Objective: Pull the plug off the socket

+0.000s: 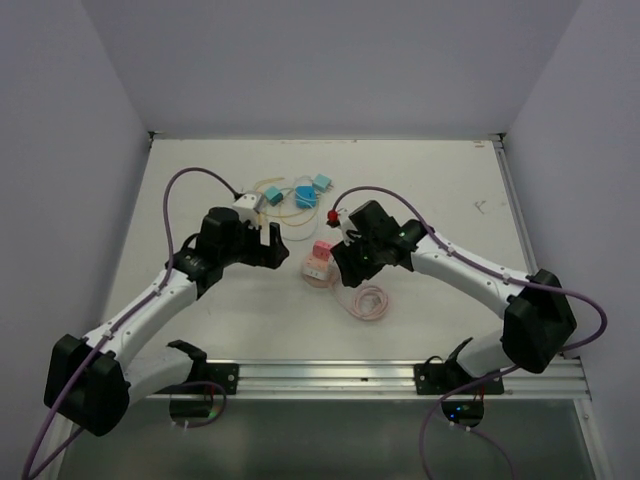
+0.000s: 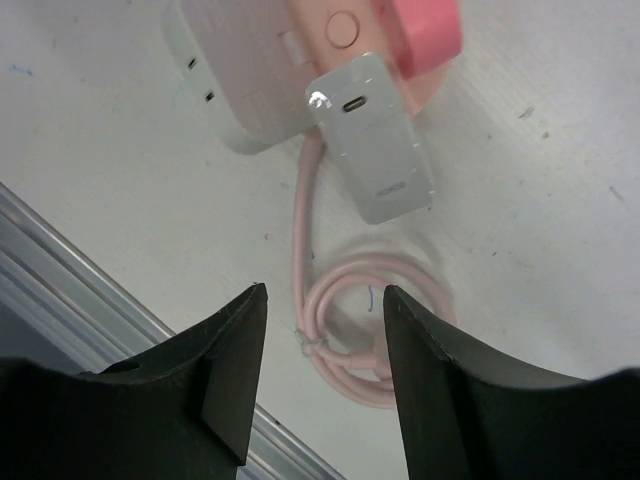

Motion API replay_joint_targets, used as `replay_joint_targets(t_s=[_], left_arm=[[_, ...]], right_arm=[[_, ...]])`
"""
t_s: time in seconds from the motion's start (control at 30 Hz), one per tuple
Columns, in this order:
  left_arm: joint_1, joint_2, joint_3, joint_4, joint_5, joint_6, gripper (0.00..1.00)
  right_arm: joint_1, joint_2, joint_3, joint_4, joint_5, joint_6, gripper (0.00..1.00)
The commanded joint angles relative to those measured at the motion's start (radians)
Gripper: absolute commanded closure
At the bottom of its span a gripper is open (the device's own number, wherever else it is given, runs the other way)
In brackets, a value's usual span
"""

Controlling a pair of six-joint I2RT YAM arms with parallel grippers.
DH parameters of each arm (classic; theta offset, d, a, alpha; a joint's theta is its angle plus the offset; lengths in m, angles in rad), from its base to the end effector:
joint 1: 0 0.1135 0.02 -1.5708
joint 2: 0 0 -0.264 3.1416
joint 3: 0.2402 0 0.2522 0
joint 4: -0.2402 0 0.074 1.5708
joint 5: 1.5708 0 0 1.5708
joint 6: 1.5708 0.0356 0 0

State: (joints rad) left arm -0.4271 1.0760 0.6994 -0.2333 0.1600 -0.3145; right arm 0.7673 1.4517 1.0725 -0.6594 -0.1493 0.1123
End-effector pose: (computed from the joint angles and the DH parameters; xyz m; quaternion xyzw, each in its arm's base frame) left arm 0.2106 -0.1021 0.2490 0.0866 0.8805 -0.2330 0.4037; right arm 0.2078 0.2078 0.2466 -0.3281 0.9047 0.1768 0.2066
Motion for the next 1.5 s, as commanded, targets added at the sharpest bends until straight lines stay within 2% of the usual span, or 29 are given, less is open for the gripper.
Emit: replay_joint_targets(t_s=[0.0,0.13,0.3,0.4,0.43,0.53,0.63,0.87,1.2,1.47], left_arm=[[-0.021,0.027,0.035,0.008,0.039,-0.008,0.01],[-0.047,0.097,0.061,0.009,0.049,-0.023,0.02],[-0.064,0.226,0.109,0.046,0.061,-0.127,0.08],[-0.065,0.306,0.147,0.057,0.064,-0.158,0.14],[-0.065,0.323,0.158,0.058,0.065,-0.162,0.21],[-0.065,0.398,0.199,0.052,0.079,-0.173,0.31],[-0.065,0.47,0.253,0.006,0.101,-0.178,0.36],[-0.073,0.555,0.301,-0.018,0.139,-0.195,0.41],[-0.139,0.679,0.357,-0.043,0.096,-0.204,0.44],[-0.153,0.713,0.365,-0.084,0.033,-0.213,0.58]], right_arm=[[-0.068,-0.002,0.034,0.075,-0.019,-0.046,0.46],[-0.088,0.035,0.052,0.121,-0.038,-0.077,0.46],[-0.088,0.102,0.087,0.152,-0.042,-0.143,0.46],[-0.088,0.125,0.09,0.164,-0.035,-0.169,0.46],[-0.088,0.131,0.09,0.165,-0.027,-0.178,0.46],[-0.086,0.151,0.093,0.176,-0.015,-0.191,0.46],[-0.088,0.174,0.104,0.17,-0.016,-0.194,0.47],[-0.085,0.188,0.106,0.175,-0.013,-0.195,0.49],[-0.039,0.213,0.118,0.165,0.027,-0.198,0.53],[-0.008,0.214,0.104,0.176,0.091,-0.204,0.6]])
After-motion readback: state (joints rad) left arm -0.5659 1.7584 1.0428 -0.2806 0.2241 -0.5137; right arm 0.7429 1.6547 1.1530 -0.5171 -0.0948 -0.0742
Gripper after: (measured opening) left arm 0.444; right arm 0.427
